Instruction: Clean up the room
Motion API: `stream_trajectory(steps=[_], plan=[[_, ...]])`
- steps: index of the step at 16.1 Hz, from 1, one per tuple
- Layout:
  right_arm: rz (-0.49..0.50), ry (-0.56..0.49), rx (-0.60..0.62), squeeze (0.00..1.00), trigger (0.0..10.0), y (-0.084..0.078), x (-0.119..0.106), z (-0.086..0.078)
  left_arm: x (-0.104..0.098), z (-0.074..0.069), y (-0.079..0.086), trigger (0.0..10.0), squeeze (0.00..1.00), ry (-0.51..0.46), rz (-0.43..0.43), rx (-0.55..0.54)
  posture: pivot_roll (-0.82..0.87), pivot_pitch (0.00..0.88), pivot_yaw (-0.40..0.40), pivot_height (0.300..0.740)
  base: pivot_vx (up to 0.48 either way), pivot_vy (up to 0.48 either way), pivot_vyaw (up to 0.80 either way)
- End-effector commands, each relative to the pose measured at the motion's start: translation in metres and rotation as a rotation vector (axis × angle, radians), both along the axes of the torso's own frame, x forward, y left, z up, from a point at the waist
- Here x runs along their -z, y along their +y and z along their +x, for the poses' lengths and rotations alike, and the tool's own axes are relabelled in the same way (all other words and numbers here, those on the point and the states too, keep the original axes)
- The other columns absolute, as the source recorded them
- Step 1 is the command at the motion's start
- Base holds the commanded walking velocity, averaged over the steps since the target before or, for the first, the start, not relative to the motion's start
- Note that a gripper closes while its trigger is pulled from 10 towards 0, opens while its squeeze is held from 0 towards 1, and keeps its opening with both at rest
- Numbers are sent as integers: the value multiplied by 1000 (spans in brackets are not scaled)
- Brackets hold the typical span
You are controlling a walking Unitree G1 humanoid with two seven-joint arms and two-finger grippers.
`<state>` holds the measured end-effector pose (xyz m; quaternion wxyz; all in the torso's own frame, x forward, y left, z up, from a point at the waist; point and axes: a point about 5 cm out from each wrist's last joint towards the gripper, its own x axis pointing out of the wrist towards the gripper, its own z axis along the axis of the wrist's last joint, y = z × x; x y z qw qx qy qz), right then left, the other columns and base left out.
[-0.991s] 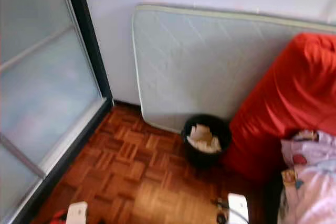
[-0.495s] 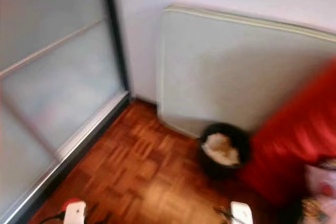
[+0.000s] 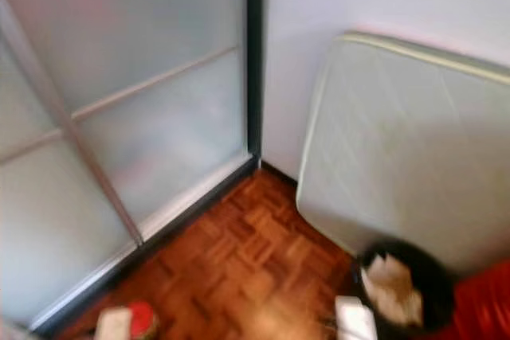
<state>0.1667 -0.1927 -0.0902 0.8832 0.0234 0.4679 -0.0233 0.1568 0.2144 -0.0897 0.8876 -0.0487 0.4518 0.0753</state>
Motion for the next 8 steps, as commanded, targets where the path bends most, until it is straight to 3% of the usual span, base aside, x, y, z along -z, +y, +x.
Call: stream_trajectory(steps=[1,8], plan=[[-17,24,22,0,10000,-11,3,-12,-1,5,-6,10000,0,-8,-8,13,67,0,-37,740,480,0,0],[-19,25,30,0,10000,-12,3,-12,-1,5,-6,10000,0,-9,-9,11,67,0,-37,740,480,0,0]])
